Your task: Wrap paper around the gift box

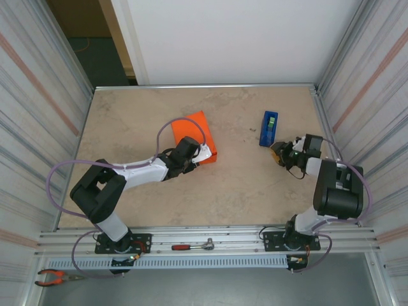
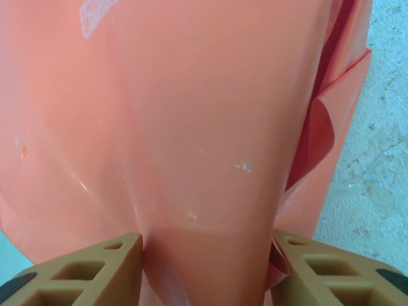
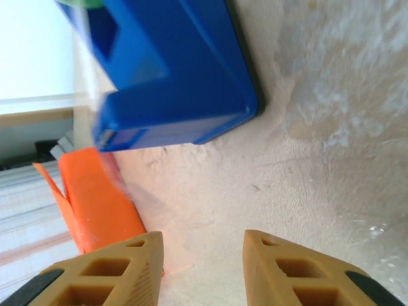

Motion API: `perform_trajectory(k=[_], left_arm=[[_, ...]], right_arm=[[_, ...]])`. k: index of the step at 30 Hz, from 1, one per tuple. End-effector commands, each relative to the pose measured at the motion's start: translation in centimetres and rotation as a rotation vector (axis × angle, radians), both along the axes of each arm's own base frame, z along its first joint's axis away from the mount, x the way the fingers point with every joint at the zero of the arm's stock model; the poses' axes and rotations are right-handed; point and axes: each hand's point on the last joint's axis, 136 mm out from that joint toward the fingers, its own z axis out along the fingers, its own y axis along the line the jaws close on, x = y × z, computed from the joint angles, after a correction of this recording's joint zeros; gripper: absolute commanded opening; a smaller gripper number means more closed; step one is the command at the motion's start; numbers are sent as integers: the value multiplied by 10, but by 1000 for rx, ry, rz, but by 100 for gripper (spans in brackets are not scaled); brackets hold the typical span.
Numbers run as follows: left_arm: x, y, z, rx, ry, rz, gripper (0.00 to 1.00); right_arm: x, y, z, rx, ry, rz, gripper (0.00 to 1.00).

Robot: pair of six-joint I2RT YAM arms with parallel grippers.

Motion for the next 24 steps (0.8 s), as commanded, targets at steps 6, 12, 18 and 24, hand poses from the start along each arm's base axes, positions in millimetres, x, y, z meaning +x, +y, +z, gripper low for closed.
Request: perform_trajectory(k=[6, 12, 18, 24], left_arm=[[-26, 7, -36, 53, 155, -19, 51], [-26, 7, -38, 58, 157, -19, 51], [-26, 7, -38, 59, 158, -19, 51], [-26, 8, -38, 61, 157, -20, 51]], right_arm=[[29, -27, 38, -42, -83, -12, 41], [58, -14, 38, -3, -95, 28, 38], [72, 0, 27, -5, -76, 70, 35], [77, 3, 19, -6, -62, 84, 29]])
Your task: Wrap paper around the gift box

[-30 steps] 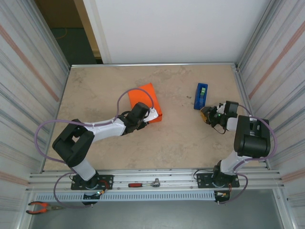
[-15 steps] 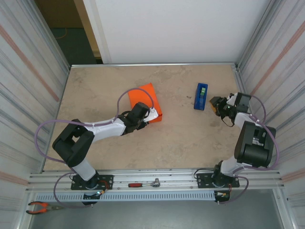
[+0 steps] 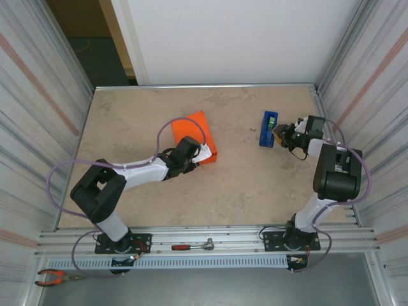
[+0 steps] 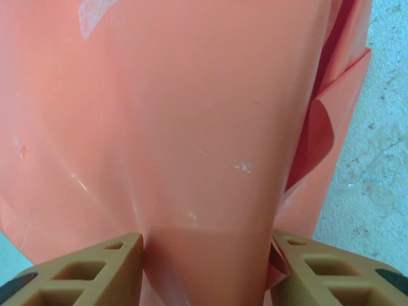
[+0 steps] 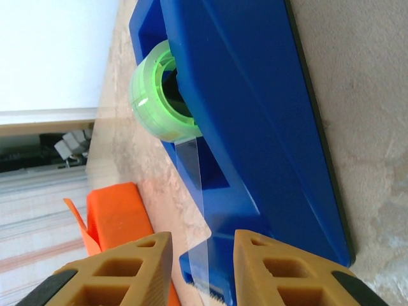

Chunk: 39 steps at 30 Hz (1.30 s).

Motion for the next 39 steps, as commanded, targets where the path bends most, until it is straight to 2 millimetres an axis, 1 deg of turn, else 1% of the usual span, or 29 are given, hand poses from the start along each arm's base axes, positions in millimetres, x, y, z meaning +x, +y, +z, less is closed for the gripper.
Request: perform_trajectory(k=[1, 6, 10, 17, 24, 33, 39], left_arm=[[-26, 7, -38, 56, 153, -21, 51], [-26, 7, -38, 57, 151, -21, 51], [-27, 7, -39, 59, 154, -21, 51], [-26, 7, -39, 58, 154, -20, 51], [-26, 8, -38, 59, 153, -20, 51], [-26, 8, -39, 61, 154, -19, 51], [-26, 8, -39, 62, 153, -18, 51]], right_arm=[[5, 9, -1, 10, 0, 32, 29], [7, 14, -1, 3, -5, 58, 29], [10, 17, -5, 4, 5, 76, 29], [8, 19, -13, 12, 20, 82, 23], [9, 22, -12, 18, 14, 99, 20], [10, 29, -4, 13, -11, 134, 20], [9, 31, -9, 14, 0, 145, 18]])
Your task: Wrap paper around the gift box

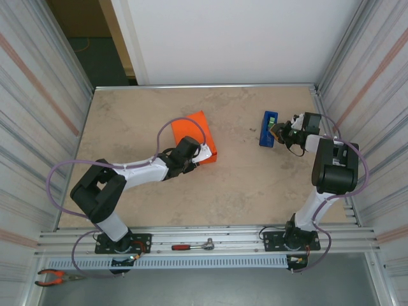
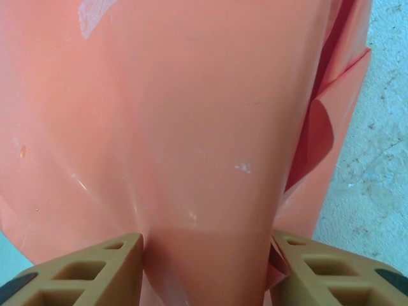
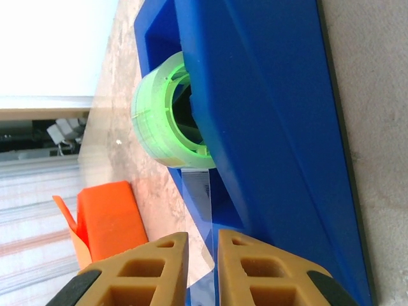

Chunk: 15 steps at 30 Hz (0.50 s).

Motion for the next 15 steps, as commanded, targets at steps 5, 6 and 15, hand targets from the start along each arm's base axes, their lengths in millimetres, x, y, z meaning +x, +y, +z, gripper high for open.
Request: perform_trajectory(k=[5, 6, 15], left_arm=[[-27, 8, -39, 62, 153, -19, 51], [-26, 8, -39, 62, 153, -18, 51], [-26, 8, -39, 63, 153, -17, 50]], right_arm=[[-8, 21, -8, 45, 38, 78, 11], [-8, 20, -8, 48, 40, 75, 9], [-15, 29, 36, 140, -47, 65, 0]])
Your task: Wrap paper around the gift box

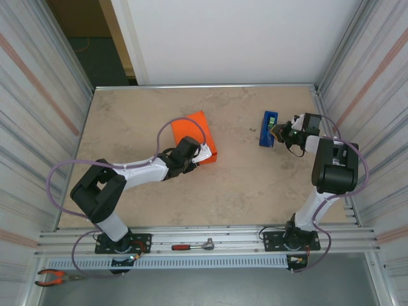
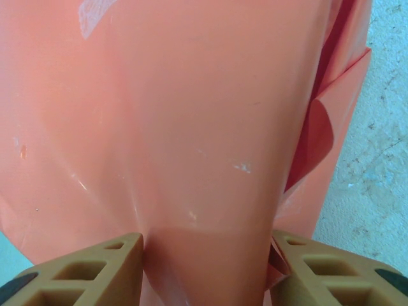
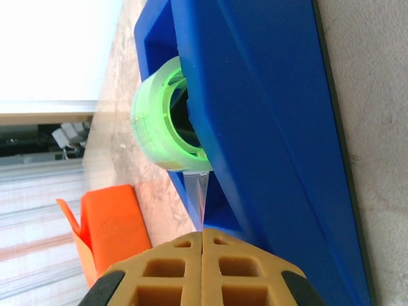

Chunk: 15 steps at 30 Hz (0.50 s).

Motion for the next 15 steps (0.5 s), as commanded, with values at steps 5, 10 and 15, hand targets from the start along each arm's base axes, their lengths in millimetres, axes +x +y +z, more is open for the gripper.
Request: perform_trajectory(k=[5, 10, 15], left_arm=[[-27, 9, -40, 64, 155, -18, 50], [-26, 9, -39, 63, 155, -18, 50], [-27, 8, -40, 65, 157, -19, 50]], right_arm=[[-31, 37, 50, 110, -54, 89, 0], [-50, 41, 51, 95, -51, 81, 0], [-66, 39, 41, 74, -25, 54, 0]])
